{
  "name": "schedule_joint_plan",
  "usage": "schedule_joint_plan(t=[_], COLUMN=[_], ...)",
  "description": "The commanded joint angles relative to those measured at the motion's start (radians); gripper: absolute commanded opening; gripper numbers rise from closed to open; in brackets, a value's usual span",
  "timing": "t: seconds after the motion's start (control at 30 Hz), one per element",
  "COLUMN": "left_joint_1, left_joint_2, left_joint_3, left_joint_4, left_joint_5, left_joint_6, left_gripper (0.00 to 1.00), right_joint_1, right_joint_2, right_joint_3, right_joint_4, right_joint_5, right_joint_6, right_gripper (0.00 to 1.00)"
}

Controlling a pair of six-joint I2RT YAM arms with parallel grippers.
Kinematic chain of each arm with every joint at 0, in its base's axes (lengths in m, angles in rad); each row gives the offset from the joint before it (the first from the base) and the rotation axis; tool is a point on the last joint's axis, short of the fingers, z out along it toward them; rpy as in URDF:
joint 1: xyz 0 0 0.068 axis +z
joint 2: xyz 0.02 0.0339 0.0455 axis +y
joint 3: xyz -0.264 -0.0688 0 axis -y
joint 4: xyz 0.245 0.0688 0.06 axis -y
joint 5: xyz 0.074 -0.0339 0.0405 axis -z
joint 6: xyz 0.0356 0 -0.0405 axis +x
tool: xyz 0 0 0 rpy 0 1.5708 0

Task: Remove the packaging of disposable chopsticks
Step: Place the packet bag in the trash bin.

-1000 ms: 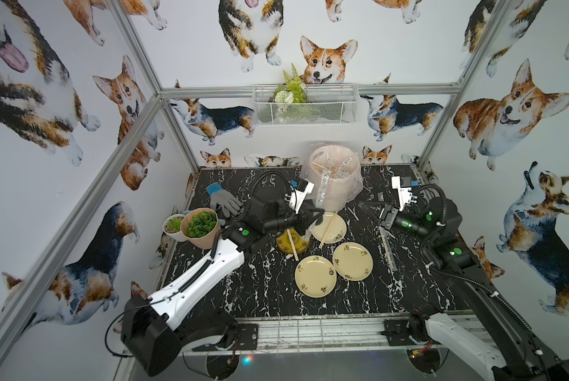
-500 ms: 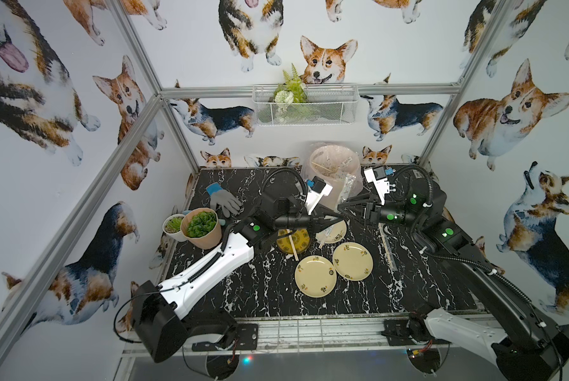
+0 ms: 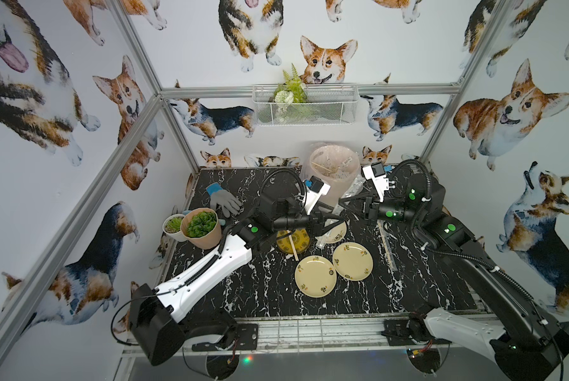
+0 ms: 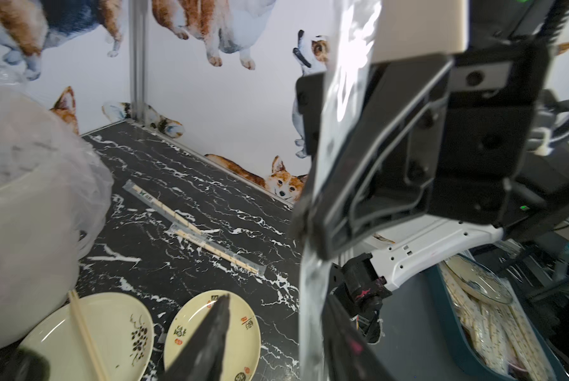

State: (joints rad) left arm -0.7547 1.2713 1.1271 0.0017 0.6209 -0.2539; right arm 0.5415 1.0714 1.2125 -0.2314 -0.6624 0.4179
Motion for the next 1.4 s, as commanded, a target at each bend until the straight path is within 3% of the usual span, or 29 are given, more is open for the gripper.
schedule_joint_plan(t=[0.0, 0.13, 0.3, 0.4, 0.5, 0.6, 0.73, 0.9, 0.97, 1.07, 1.37], left_joint_1=[0.004, 0.010, 0.016, 0.020, 0.028, 0.032, 0.036, 0.038, 0.039, 0.038, 0.042], left_joint_2=[-0.071, -0.136, -0.203, -0.243, -0.269, -0.268, -0.265, -0.286, -0.295, -0.309, -0.313], left_joint_3=[-0.074, -0.128, -0.161, -0.178, -0.196, -0.191, -0.181, -0.181, -0.184, -0.192, -0.205], left_joint_4=[-0.003, -0.058, -0.127, -0.149, -0.137, -0.137, -0.147, -0.157, -0.164, -0.163, -0.151], left_joint_5=[-0.235, -0.406, -0.504, -0.543, -0.518, -0.504, -0.497, -0.524, -0.540, -0.547, -0.559], left_joint_6=[0.035, 0.069, 0.112, 0.127, 0.145, 0.148, 0.145, 0.136, 0.127, 0.122, 0.118], left_gripper=[0.61, 0.61, 0.61, 0.62, 0.63, 0.65, 0.65, 0.66, 0.72, 0.74, 0.74], right_joint_1=[-0.003, -0.037, -0.094, -0.119, -0.139, -0.139, -0.140, -0.139, -0.139, -0.137, -0.108], right_joint_2=[0.059, 0.217, 0.441, 0.571, 0.639, 0.606, 0.582, 0.652, 0.694, 0.737, 0.824], right_joint_3=[0.119, 0.295, 0.523, 0.689, 0.797, 0.728, 0.641, 0.713, 0.751, 0.782, 0.796], right_joint_4=[-0.108, -0.172, -0.143, -0.148, -0.181, -0.140, -0.082, -0.128, -0.165, -0.200, -0.265], right_joint_5=[0.265, 0.471, 0.628, 0.659, 0.571, 0.497, 0.539, 0.626, 0.663, 0.695, 0.649], right_joint_6=[-0.117, -0.220, -0.316, -0.344, -0.324, -0.285, -0.288, -0.399, -0.447, -0.500, -0.593], right_gripper=[0.00, 0.00, 0.00, 0.00, 0.00, 0.00, 0.00, 0.00, 0.00, 0.00, 0.04])
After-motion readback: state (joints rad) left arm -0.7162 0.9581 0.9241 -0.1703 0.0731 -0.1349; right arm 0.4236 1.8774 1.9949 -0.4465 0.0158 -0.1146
